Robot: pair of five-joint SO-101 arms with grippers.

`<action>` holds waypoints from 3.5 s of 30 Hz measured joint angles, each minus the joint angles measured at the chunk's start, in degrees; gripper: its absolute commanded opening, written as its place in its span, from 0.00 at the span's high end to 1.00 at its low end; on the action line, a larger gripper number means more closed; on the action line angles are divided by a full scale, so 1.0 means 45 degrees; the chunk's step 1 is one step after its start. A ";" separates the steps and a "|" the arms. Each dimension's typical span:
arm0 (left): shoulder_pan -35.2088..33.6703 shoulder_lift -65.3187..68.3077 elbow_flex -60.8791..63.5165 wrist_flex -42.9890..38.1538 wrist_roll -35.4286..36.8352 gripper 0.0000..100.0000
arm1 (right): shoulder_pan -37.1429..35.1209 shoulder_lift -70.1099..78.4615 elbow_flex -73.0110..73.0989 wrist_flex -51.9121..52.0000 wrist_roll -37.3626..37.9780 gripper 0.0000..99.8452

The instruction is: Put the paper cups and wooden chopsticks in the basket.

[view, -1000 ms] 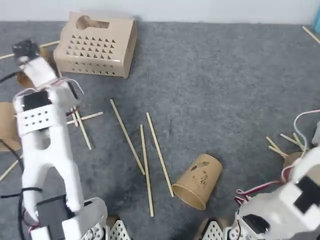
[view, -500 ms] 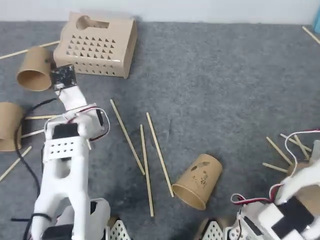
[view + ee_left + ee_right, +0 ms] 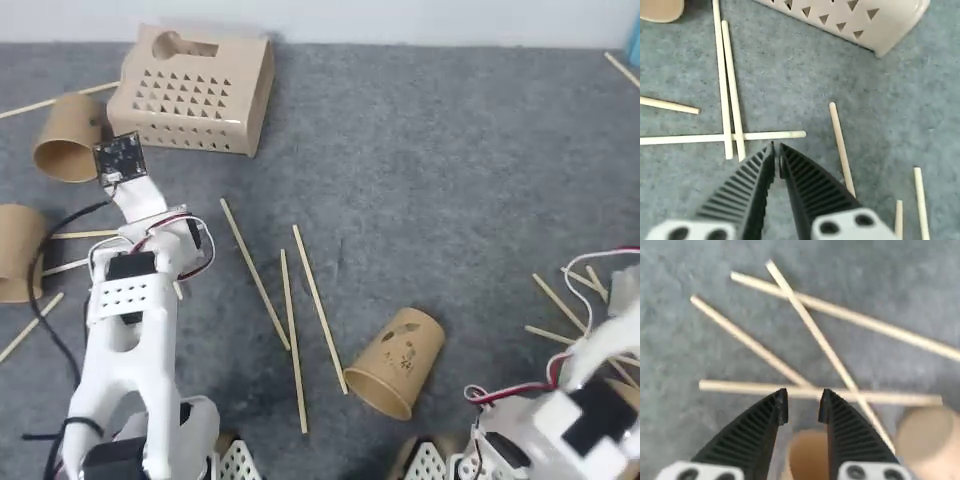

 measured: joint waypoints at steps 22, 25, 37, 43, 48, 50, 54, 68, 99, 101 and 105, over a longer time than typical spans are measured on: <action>0.0000 0.0020 0.0215 -0.0567 0.0000 0.99 | -0.1582 0.7678 -0.5333 -0.2325 0.0723 0.87; 0.0000 0.0020 0.0215 -0.0567 0.0000 0.99 | -0.1446 0.7639 -0.5724 -0.1661 0.0703 0.87; 0.0254 0.0020 0.0586 -0.0938 -0.0020 0.99 | 0.0996 0.2676 -0.6896 0.3731 0.1270 0.87; 0.0254 0.0020 0.0586 -0.0938 -0.0020 0.99 | 0.3829 0.1836 -0.6896 0.5587 0.2950 0.88; 0.0254 0.0020 0.0606 -0.0938 -0.0234 0.99 | 0.5705 0.1680 -0.6427 0.6193 0.5197 0.87; 0.0254 0.0020 0.0606 -0.0938 -0.0527 0.99 | 0.6310 0.1661 -0.5939 0.6193 0.6115 0.87; 0.0254 0.0020 0.0606 -0.0938 -0.0781 0.99 | 0.7150 0.1661 -0.5353 0.6193 0.8420 0.87; 0.0254 0.0020 0.0606 -0.0938 -0.0821 0.99 | 0.7697 0.1661 -0.3595 0.5998 1.5824 0.87; 0.0254 0.0020 0.0645 -0.0938 -0.0821 0.99 | 0.7736 0.2657 -0.4630 0.4435 1.7094 0.87; 0.0254 0.0020 0.0645 -0.0938 -0.0821 0.99 | 0.7736 0.2657 -0.4630 0.4747 1.7192 0.87; 0.0254 0.0020 0.0645 -0.0938 -0.0821 0.99 | 0.7736 0.2657 -0.4630 0.5900 1.8286 0.87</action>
